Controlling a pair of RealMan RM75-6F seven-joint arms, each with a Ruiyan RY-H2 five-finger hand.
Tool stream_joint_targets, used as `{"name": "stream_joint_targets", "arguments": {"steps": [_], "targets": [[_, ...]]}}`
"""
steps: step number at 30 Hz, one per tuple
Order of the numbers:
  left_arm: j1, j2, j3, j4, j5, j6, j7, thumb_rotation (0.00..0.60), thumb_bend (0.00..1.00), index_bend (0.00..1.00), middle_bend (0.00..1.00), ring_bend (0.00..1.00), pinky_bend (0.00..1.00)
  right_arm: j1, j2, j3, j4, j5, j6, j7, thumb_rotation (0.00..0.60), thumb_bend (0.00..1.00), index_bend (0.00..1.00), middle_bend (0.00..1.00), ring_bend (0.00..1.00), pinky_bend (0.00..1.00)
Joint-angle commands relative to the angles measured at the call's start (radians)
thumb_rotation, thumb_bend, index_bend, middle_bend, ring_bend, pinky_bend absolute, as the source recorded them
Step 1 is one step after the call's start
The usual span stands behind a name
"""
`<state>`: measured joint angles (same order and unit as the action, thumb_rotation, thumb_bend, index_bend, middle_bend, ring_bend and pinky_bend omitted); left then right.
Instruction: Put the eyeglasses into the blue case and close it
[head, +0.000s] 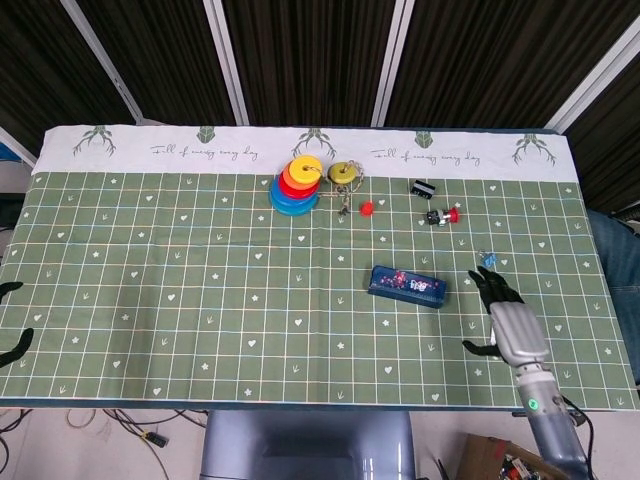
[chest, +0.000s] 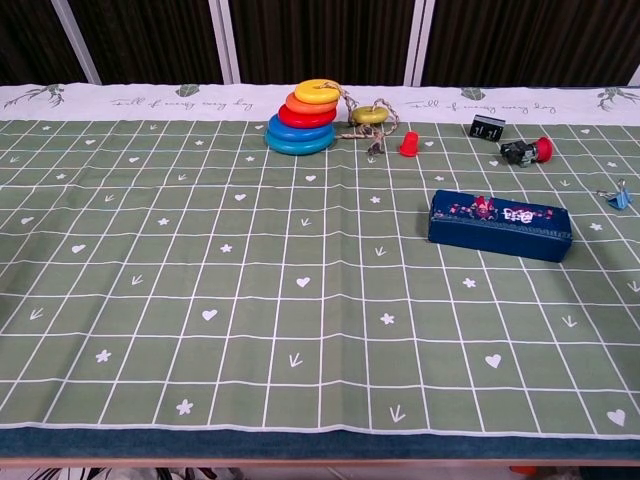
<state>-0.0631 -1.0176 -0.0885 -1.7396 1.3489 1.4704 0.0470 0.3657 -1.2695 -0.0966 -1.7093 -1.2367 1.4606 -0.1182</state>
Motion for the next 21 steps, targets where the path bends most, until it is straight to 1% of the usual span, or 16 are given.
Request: {"name": "stream_joint_targets", "arguments": {"steps": [1,5,8,11,15,21], "targets": [[0.0,-0.001,0.0,0.002,0.003,0.003,0.002,0.6,0.31,0.21,0.01,0.0,0.0,-0.113,-0.031,-0.048,0.038,-0.067,0.121,0.009,0.6,0.12,0.0,0.02,0.04,0.21],[0.0,-0.004,0.004,0.008,0.008,0.002,0.015,0.6,0.31,0.21,0.01,0.0,0.0,-0.151,-0.037,-0.03,0.069,-0.086,0.165,-0.014,0.6,0.12,0.0,0.02,0.04,0.21],[-0.002,-0.006,0.007,0.013,0.009,-0.001,0.027,0.6,0.31,0.21,0.01,0.0,0.0,-0.174,-0.032,-0.013,0.07,-0.104,0.207,-0.035,0.6,0.12,0.0,0.02,0.04,0.21],[-0.004,-0.009,0.009,0.015,0.014,-0.003,0.035,0.6,0.31,0.21,0.01,0.0,0.0,-0.195,-0.009,-0.011,0.047,-0.129,0.233,-0.037,0.6,0.12,0.0,0.02,0.04,0.21],[-0.004,-0.012,0.01,0.018,0.021,0.001,0.039,0.6,0.31,0.21,0.01,0.0,0.0,-0.226,0.034,-0.021,-0.011,-0.174,0.265,-0.045,0.6,0.12,0.0,0.02,0.04,0.21],[-0.005,-0.012,0.01,0.016,0.03,0.003,0.027,0.6,0.31,0.21,0.01,0.0,0.0,-0.249,0.064,-0.029,-0.063,-0.207,0.254,-0.074,0.6,0.13,0.0,0.02,0.04,0.21]]}}
